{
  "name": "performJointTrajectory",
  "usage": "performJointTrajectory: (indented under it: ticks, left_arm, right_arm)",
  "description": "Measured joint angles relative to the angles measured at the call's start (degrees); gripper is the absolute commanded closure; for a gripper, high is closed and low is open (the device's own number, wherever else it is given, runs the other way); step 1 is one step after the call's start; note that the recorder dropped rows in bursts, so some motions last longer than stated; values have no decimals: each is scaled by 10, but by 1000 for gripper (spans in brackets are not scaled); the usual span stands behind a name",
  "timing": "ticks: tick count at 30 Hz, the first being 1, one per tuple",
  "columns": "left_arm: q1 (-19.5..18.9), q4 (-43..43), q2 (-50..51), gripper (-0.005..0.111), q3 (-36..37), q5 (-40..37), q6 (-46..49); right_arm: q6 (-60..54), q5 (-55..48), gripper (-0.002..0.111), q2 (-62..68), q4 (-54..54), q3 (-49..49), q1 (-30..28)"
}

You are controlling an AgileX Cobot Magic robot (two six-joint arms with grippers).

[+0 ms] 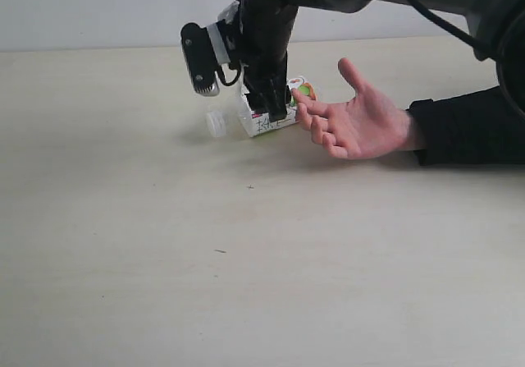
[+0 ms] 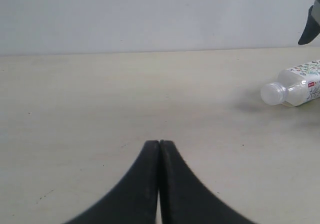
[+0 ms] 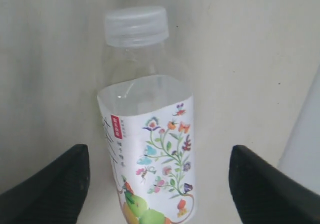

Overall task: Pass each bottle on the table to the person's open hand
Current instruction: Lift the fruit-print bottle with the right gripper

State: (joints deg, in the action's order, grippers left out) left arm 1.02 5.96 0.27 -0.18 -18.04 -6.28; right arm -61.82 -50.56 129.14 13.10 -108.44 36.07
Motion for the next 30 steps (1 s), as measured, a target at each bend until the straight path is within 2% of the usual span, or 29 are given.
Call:
performJointTrajectory:
  ticks: [10,15,30]
  left_arm:
    - [0,0,0,104,0,0,0]
    - [0,0,0,104,0,0,0]
    - [0,0,0,104,0,0,0]
  right_arm:
    - [-20,-97,35,59,-52,-130,-38]
    - [-21,-113,35,98,-79,-184,-43]
    - [-40,-173,35,111,-106,-197,-43]
